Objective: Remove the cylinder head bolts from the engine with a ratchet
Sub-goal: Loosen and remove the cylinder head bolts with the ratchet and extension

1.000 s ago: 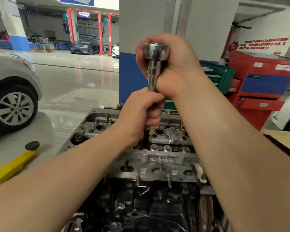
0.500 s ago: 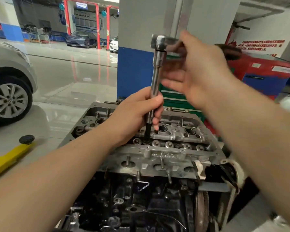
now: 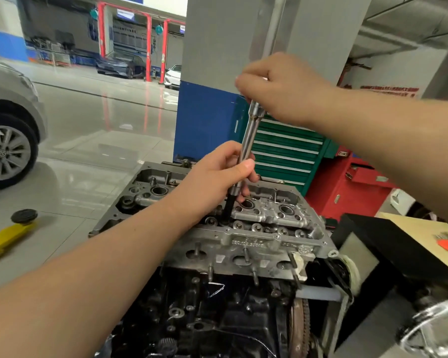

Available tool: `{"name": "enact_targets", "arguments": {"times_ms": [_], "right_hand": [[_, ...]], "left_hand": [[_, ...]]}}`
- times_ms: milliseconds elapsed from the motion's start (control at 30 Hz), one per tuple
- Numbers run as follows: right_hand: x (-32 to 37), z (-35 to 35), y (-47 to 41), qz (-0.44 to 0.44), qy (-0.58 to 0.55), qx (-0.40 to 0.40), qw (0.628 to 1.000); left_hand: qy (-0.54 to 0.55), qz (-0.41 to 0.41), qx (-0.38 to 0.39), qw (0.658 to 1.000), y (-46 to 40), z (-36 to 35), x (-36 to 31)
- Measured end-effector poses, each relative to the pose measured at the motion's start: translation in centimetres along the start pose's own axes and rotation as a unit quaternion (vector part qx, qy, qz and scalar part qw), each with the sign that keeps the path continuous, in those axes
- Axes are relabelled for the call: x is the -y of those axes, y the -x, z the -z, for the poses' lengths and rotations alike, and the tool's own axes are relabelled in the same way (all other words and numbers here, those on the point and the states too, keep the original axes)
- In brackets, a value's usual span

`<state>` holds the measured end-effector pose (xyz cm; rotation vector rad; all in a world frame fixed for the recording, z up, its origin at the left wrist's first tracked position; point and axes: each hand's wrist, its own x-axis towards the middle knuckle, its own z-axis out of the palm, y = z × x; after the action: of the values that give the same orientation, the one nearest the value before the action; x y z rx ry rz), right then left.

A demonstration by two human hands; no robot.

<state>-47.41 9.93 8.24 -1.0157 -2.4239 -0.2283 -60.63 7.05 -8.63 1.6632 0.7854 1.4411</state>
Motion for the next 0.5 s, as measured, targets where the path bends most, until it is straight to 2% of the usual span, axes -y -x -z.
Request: {"name": "enact_targets", "arguments": {"times_ms": [67, 167, 233, 300, 367, 400, 500], "right_hand": [[0.7, -0.5, -0.3, -0.036, 0.031, -0.022, 0.999], [1.9, -0.7, -0.5, -0.092, 0.138, -0.045, 0.985], [2.3, -0.8, -0.4, -0.115, 0.207, -0.062, 0.970], [2.7, -0.5, -0.2, -0.121, 0.220, -0.078, 0.965], [2.3, -0.2, -0.2, -0.074, 0.191, -0.065, 0.977], [2.1, 0.1, -0.1, -0.043, 0.145, -0.030, 0.988], [1.4, 0.7, 0.5, 0.009, -0.079, 0.067, 0.995]], "left_hand": [[-0.035, -0.010, -0.044, 0.998, 0.1, -0.1, 0.1], [-0.101, -0.063, -0.059, 0.991, 0.4, -0.4, 0.5], [-0.100, -0.067, -0.061, 0.991, 0.4, -0.5, 0.5], [-0.068, -0.051, -0.048, 0.995, 0.5, -0.3, 0.4], [-0.054, -0.044, -0.032, 0.997, 0.6, -0.1, 0.3], [-0.064, -0.048, -0.030, 0.996, 0.6, -0.1, 0.3], [-0.094, -0.057, -0.035, 0.993, 0.5, -0.4, 0.3]]}}
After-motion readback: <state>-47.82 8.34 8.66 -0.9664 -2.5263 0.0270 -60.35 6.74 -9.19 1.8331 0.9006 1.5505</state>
